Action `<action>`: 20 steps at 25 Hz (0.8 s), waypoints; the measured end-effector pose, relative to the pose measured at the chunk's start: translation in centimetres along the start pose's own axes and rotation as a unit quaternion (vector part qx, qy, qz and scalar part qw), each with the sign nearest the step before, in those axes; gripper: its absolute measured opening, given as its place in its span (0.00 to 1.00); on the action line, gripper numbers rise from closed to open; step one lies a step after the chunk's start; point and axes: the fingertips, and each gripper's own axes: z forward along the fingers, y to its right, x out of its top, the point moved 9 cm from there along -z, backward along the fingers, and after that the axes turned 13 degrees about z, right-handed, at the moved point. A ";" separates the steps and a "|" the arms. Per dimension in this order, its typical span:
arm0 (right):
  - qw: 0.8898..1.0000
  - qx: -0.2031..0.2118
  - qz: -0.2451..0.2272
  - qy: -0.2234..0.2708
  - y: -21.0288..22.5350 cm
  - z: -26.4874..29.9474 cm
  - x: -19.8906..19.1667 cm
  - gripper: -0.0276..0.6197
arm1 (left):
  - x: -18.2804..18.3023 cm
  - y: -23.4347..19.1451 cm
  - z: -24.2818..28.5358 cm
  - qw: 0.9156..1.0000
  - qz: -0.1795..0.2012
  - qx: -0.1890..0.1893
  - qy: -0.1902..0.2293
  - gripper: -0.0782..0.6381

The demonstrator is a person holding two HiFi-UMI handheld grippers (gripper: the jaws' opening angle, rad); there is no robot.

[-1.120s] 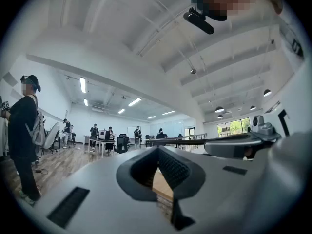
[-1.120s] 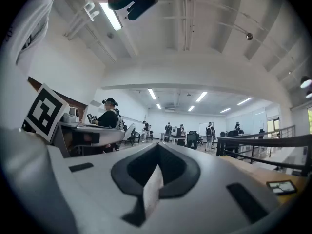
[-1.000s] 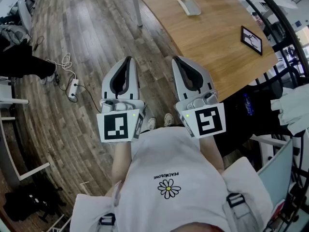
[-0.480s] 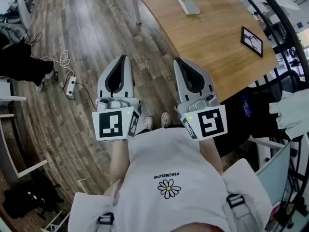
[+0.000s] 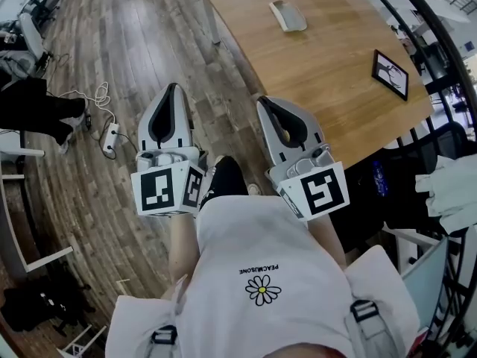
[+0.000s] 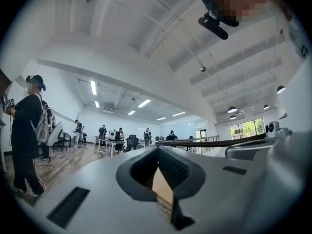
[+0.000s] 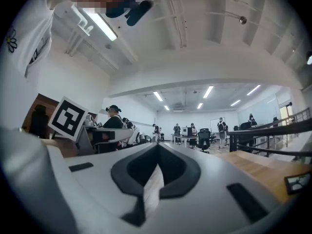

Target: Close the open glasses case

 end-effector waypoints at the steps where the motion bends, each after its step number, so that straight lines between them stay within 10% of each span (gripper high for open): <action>1: 1.000 0.005 -0.002 0.003 0.1 0.4 0.2 0.05 | 0.0 -0.3 0.6 1.000 -0.001 0.002 0.001 0.13; 20: 0.999 -0.022 0.027 0.010 8.1 20.5 0.1 0.05 | -1.1 -11.3 22.2 0.997 0.048 -0.045 0.026 0.13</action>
